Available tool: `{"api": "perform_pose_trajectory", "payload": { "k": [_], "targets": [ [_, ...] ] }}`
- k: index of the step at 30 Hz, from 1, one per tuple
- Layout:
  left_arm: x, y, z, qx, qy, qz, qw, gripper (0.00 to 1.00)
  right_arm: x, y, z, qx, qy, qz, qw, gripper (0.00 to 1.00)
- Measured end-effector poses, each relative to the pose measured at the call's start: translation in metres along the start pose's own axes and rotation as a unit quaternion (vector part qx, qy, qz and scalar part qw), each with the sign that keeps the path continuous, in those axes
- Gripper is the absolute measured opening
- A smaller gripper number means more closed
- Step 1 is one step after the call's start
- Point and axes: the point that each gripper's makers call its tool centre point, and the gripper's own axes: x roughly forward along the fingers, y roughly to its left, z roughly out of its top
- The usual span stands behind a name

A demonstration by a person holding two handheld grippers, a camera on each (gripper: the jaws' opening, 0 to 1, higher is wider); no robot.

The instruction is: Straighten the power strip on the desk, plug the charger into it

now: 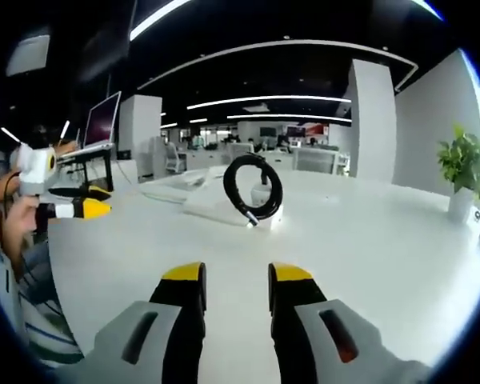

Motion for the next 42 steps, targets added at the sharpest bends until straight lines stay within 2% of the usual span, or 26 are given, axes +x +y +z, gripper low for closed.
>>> {"api": "perform_pose_trajectory", "payload": {
  "k": [4,10,14,24,42],
  "targets": [
    [-0.005,-0.002,-0.007,0.003,0.003,0.000,1.0000,0.36,-0.006,0.000,-0.003,0.000,-0.001,-0.008,1.0000,0.31],
    [-0.017,-0.001,-0.016,0.002,0.001,0.023,0.9997,0.37,-0.014,-0.002,-0.008,0.005,-0.001,-0.024,0.9997,0.33],
    [-0.024,-0.007,-0.017,-0.001,-0.001,0.015,0.9999,0.37,-0.015,-0.006,-0.011,0.010,0.004,-0.036,0.9993,0.36],
    [-0.038,0.005,-0.020,-0.002,-0.003,0.056,0.9985,0.40,-0.030,-0.020,-0.020,0.018,0.002,-0.074,0.9971,0.37],
    [-0.058,0.007,-0.024,0.003,0.012,0.071,0.9974,0.40,-0.042,-0.014,-0.031,0.017,0.018,-0.080,0.9965,0.39]
  ]
}}
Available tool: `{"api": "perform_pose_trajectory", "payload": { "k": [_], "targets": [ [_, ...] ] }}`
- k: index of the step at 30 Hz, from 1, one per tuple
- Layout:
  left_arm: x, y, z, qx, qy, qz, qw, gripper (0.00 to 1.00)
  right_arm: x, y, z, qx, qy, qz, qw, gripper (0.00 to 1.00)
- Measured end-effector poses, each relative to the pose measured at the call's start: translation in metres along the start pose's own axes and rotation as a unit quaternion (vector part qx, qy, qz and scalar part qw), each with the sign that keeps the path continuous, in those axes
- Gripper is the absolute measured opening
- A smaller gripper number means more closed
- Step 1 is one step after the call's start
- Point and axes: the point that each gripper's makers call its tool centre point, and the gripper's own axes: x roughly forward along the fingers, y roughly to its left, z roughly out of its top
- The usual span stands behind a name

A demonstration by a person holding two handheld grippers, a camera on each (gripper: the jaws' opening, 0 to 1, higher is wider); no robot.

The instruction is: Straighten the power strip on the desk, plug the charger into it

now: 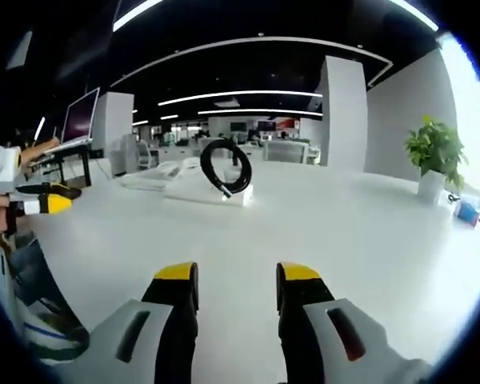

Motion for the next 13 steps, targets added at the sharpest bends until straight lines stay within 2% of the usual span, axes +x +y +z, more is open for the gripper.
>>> {"api": "perform_pose_trajectory", "payload": {
  "k": [13],
  "targets": [
    [0.0000,0.0013,-0.0040,-0.001,0.008,0.002,1.0000,0.43,-0.0020,0.0025,-0.0032,0.001,0.002,0.001,1.0000,0.40]
  ]
}}
